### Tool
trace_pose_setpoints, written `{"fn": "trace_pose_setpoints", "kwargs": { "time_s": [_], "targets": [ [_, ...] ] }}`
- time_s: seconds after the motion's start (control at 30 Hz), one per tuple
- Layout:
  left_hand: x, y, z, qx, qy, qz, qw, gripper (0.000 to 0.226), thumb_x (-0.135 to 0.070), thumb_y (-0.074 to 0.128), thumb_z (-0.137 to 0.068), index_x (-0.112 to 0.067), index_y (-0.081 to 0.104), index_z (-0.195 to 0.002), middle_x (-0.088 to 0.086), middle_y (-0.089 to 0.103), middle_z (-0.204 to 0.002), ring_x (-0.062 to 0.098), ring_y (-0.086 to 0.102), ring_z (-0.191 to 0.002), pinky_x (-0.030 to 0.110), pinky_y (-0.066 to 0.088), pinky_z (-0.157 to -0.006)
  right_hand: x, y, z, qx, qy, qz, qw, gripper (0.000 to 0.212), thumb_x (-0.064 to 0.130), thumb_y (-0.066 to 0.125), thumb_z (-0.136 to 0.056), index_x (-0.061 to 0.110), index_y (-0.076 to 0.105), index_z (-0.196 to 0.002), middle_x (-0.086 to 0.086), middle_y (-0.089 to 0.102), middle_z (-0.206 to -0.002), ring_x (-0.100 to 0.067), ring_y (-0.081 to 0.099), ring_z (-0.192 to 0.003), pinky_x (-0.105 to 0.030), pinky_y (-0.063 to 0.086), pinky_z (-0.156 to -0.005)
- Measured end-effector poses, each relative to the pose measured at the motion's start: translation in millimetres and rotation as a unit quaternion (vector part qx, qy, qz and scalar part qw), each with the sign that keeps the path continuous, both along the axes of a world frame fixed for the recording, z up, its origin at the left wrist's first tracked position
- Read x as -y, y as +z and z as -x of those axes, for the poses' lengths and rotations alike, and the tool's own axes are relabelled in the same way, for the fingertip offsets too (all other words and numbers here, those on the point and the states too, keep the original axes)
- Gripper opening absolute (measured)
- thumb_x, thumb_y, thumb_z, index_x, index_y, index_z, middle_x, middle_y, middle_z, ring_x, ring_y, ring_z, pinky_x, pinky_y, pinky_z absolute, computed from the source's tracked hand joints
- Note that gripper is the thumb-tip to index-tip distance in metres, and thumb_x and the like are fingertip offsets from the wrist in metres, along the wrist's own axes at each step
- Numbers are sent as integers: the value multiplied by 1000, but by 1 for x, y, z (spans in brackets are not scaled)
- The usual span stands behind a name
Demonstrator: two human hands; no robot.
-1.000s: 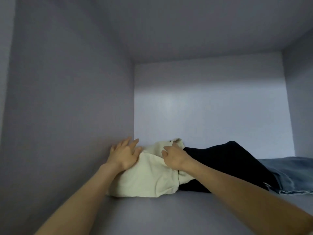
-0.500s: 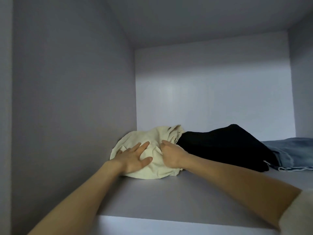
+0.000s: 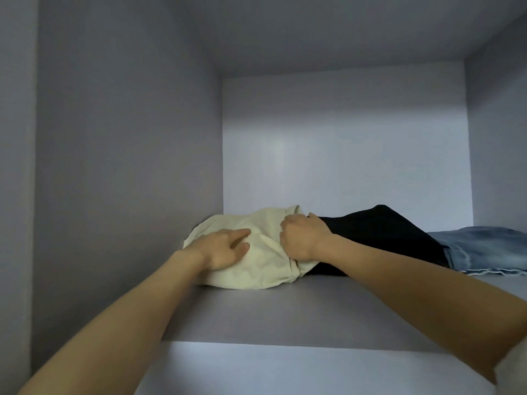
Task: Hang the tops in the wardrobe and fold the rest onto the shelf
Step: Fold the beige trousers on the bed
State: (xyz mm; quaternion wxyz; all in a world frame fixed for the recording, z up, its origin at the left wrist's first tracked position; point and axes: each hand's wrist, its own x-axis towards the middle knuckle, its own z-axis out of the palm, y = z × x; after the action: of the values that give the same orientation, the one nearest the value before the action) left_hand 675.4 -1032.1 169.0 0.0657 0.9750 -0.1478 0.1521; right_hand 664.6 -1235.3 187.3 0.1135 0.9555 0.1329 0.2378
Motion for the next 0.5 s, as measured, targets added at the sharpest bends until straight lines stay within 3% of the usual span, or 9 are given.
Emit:
{"fn": "trace_pose_setpoints", "kwargs": {
  "time_s": [0.1, 0.17, 0.23, 0.3, 0.37, 0.5],
  "targets": [
    [2, 12, -6, 92, 29, -20, 995, 52, -48, 21, -100, -32, 19, -149, -2, 23, -156, 20, 24, -142, 39, 18, -115, -2, 4, -13, -27, 20, -15, 999, 49, 35, 20, -101, 14, 27, -145, -7, 23, -153, -26, 18, -142, -50, 11, -114],
    [3, 19, -17, 71, 69, -35, 994, 56, -50, 15, -100, -31, 8, -151, -3, 11, -159, 21, 13, -146, 46, 9, -115, -6, 4, -24, -71, 15, -16, 997, 55, 43, 14, -101, 21, 8, -151, -5, 2, -159, -23, -1, -146, -52, -2, -116],
    [6, 17, -30, 31, 86, -41, 995, 58, -60, 10, -96, -39, -1, -149, -7, 0, -160, 23, 4, -147, 54, 1, -114, -7, -3, -39, -113, -1, -8, 994, 60, 53, 8, -98, 27, -1, -151, -4, -5, -159, -23, -7, -146, -53, -6, -115],
    [10, 3, -43, -13, 90, -68, 994, 60, -71, 8, -89, -52, -6, -144, -12, -5, -159, 25, -4, -147, 59, -4, -113, -5, -15, -53, -141, -53, 34, 988, 71, 63, 3, -92, 23, 4, -151, -6, 4, -159, -25, 0, -146, -54, -6, -115],
    [11, -10, -53, -62, 98, -82, 990, 62, -78, 3, -83, -58, -7, -140, -12, -7, -159, 27, -10, -146, 59, -8, -112, -2, -19, -63, -161, -97, 62, 980, 82, 67, 0, -90, 15, 22, -149, -9, 23, -155, -27, 14, -144, -53, -6, -114],
    [0, -13, -55, -105, 122, -98, 982, 67, -81, -1, -79, -57, -7, -141, -10, -9, -159, 31, -12, -145, 53, -6, -114, -4, -16, -63, -177, -87, 64, 978, 77, 61, 3, -94, 13, 46, -137, -11, 44, -143, -28, 34, -134, -47, 7, -115]
  ]
}}
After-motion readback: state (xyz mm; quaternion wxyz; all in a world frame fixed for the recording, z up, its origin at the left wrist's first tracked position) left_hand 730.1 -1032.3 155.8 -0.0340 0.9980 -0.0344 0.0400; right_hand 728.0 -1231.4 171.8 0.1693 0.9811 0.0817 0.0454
